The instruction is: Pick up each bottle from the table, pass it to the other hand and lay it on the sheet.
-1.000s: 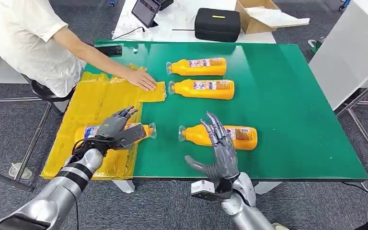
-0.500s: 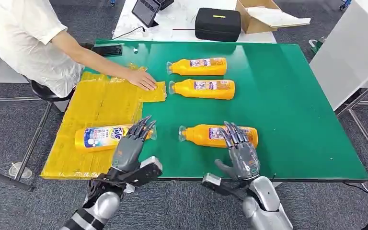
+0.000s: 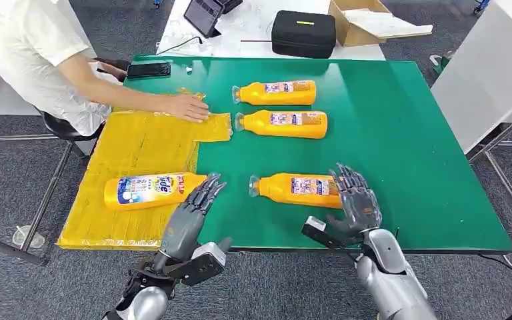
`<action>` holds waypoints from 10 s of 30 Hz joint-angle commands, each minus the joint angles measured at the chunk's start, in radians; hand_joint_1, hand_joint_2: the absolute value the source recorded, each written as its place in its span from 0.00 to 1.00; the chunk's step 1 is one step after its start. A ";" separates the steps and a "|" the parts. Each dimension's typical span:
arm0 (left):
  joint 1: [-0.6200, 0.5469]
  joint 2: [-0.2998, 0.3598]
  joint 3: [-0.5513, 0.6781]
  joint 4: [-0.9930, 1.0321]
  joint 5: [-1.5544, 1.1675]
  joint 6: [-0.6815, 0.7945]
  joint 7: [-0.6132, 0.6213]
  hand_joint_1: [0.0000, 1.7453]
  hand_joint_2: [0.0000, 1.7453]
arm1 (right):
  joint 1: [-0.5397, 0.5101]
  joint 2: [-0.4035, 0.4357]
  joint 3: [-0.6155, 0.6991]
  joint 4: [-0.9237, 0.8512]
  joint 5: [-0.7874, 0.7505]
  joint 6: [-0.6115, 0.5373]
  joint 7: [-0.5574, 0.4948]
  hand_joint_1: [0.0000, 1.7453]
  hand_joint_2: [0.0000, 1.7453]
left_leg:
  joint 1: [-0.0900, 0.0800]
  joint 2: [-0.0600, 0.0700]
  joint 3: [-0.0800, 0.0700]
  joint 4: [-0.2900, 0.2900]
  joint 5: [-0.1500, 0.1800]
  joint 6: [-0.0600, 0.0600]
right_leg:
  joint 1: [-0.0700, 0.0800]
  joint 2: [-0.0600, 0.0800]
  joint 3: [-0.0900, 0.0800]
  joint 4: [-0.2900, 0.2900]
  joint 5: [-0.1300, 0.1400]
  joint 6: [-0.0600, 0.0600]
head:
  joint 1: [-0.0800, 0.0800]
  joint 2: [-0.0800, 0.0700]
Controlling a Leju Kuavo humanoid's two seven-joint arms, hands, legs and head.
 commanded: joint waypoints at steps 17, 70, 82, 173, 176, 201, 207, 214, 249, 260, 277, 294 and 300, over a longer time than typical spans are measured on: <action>-0.033 -0.021 -0.017 -0.009 0.160 -0.082 -0.012 0.00 1.00 | -0.183 0.075 0.058 0.356 -0.010 0.005 -0.018 0.00 1.00 | 0.001 0.004 0.005 0.000 -0.002 0.000 | 0.002 0.002 0.005 0.000 -0.001 -0.003 | 0.000 0.000; 0.053 -0.156 0.092 0.038 0.898 -0.173 -0.033 0.00 1.00 | -0.038 0.144 -0.087 -0.015 -0.757 0.576 -0.263 1.00 1.00 | 0.001 0.005 0.006 -0.001 0.000 0.000 | 0.001 0.004 0.005 -0.001 0.002 -0.002 | 0.000 0.000; 0.012 -0.132 0.037 0.066 0.810 -0.174 -0.042 0.00 1.00 | -0.082 0.201 0.126 0.024 -0.788 0.651 -0.284 1.00 1.00 | 0.001 0.007 0.003 -0.001 0.000 -0.001 | 0.001 0.006 0.001 -0.001 0.003 -0.003 | -0.001 0.000; -0.604 0.019 0.146 0.900 -0.260 -0.295 0.339 0.00 1.00 | 0.146 0.234 -0.006 -0.377 -0.304 -0.102 -0.420 0.00 1.00 | 0.002 0.002 0.003 0.000 0.002 -0.002 | 0.003 0.001 0.002 0.000 0.003 -0.003 | 0.000 0.000; -0.618 0.020 0.123 0.900 -0.279 -0.323 0.343 0.00 1.00 | 0.149 0.228 0.002 -0.371 -0.311 -0.102 -0.420 0.00 1.00 | 0.003 0.003 0.003 0.000 0.002 -0.001 | 0.003 0.002 0.002 0.000 0.003 -0.003 | 0.000 0.000; -0.168 0.158 0.052 0.100 -0.137 -0.195 0.246 0.00 1.00 | 0.187 0.193 -0.278 -0.260 -0.051 -0.102 -0.409 0.00 1.00 | 0.001 0.004 0.000 -0.001 0.001 -0.001 | 0.002 0.003 -0.001 -0.001 0.002 -0.003 | 0.000 0.000; -0.158 0.170 0.044 0.096 -0.129 -0.190 0.233 0.00 1.00 | 0.158 0.173 -0.274 -0.226 -0.064 -0.102 -0.394 0.00 1.00 | 0.002 0.005 0.002 0.000 0.000 -0.001 | 0.002 0.004 0.000 -0.001 0.002 -0.003 | 0.000 0.000; -0.107 0.132 0.067 0.030 -0.117 -0.145 0.222 0.00 1.00 | 0.067 0.039 -0.125 -0.024 -0.018 -0.085 -0.129 0.00 1.00 | 0.002 0.005 0.000 -0.001 0.001 -0.001 | 0.002 0.004 -0.001 -0.002 0.003 -0.003 | 0.000 0.000; -0.118 -0.004 -0.033 0.023 0.129 -0.139 0.099 0.00 1.00 | -0.249 0.107 -0.001 0.453 0.020 0.010 -0.010 0.00 1.00 | 0.001 0.005 0.005 0.000 0.000 -0.001 | 0.002 0.002 0.003 0.000 0.002 -0.004 | 0.000 0.000; -0.134 -0.005 -0.047 0.033 0.159 -0.136 0.085 0.00 1.00 | -0.283 0.103 0.020 0.507 -0.012 0.225 0.043 1.00 1.00 | 0.001 0.002 0.001 0.000 0.002 -0.001 | 0.002 0.001 -0.001 0.000 0.003 -0.002 | 0.000 0.000; -0.101 -0.014 -0.014 0.008 0.216 -0.124 0.060 0.00 1.00 | -0.251 0.103 -0.039 0.467 -0.121 0.306 0.006 1.00 1.00 | 0.002 0.001 0.014 -0.002 0.002 -0.001 | 0.003 -0.002 0.012 -0.003 0.003 -0.003 | 0.000 0.000; 0.087 -0.157 0.140 0.005 1.153 -0.153 0.030 0.00 1.00 | 0.067 0.211 0.138 -0.321 -0.753 0.309 -0.310 1.00 1.00 | 0.002 0.005 0.005 0.000 -0.002 -0.001 | 0.002 0.005 0.004 0.000 -0.001 -0.001 | 0.000 0.000; 0.068 -0.142 0.106 -0.007 1.169 -0.185 0.012 0.00 1.00 | 0.029 0.215 0.196 -0.265 -0.794 0.343 -0.323 1.00 1.00 | 0.002 0.003 0.004 0.000 -0.001 -0.001 | 0.002 0.003 0.003 0.000 -0.001 -0.001 | 0.000 0.000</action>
